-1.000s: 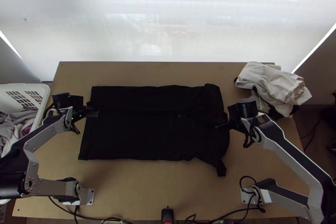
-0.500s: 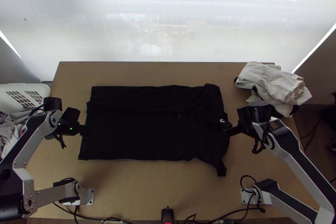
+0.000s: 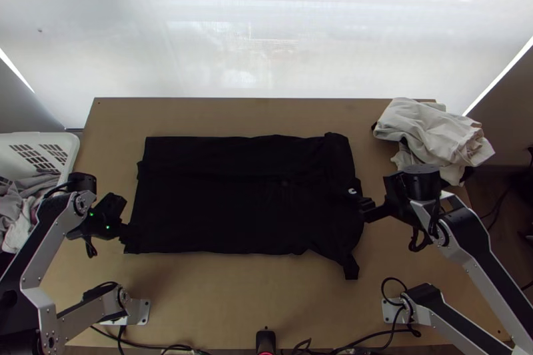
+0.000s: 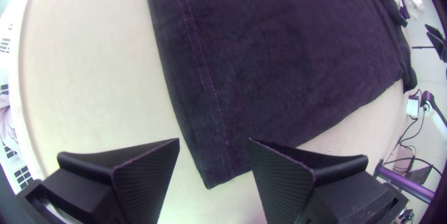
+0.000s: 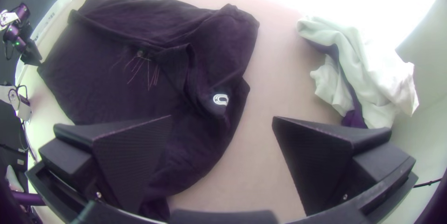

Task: Fold the t-shirt

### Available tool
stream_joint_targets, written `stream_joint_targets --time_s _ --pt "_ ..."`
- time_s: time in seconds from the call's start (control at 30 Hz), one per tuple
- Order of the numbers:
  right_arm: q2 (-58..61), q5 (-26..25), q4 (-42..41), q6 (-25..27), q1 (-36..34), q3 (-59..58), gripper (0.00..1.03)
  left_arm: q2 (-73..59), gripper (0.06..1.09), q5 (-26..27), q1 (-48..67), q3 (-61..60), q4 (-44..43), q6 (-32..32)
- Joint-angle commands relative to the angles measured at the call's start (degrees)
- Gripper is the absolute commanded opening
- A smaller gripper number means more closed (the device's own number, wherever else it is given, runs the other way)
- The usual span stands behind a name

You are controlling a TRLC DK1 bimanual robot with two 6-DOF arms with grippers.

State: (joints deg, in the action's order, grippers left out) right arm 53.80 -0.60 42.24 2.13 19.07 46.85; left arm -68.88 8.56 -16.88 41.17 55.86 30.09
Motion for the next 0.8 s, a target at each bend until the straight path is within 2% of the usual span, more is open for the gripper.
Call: stream_joint_targets --time_s 0.0,0.07,0.1,0.27,0.37,0.6,0.77 --pt "-1.2 0.3 0.8 -0.1 0.4 -0.2 0.99 1.2 0.77 -2.5 -0.5 -3.1 1.0 1.3" --pt "-1.3 0.3 0.9 -0.1 0.4 -0.2 0.99 1.1 0.74 -2.4 -0.2 -3.7 0.9 1.2" --pt "-1.4 0.3 1.0 0.0 0.5 -0.2 0.99 1.0 0.65 -2.3 0.1 -4.1 0.8 0.9" --pt "-1.5 1.0 2.7 0.1 2.2 0.2 0.99 -0.5 0.36 -1.2 0.4 -4.5 0.2 0.3" --pt "0.1 4.0 6.5 0.2 5.0 0.7 0.99 -0.6 0.11 -0.8 0.3 -4.9 -0.6 0.5" --pt "6.3 9.0 20.0 2.0 15.1 1.1 0.99 -0.5 0.09 -0.8 0.4 -4.5 -1.0 0.2" --pt "9.5 10.4 25.7 2.3 18.5 1.1 0.98 0.0 0.09 -0.7 0.8 -4.5 -1.4 -0.3"
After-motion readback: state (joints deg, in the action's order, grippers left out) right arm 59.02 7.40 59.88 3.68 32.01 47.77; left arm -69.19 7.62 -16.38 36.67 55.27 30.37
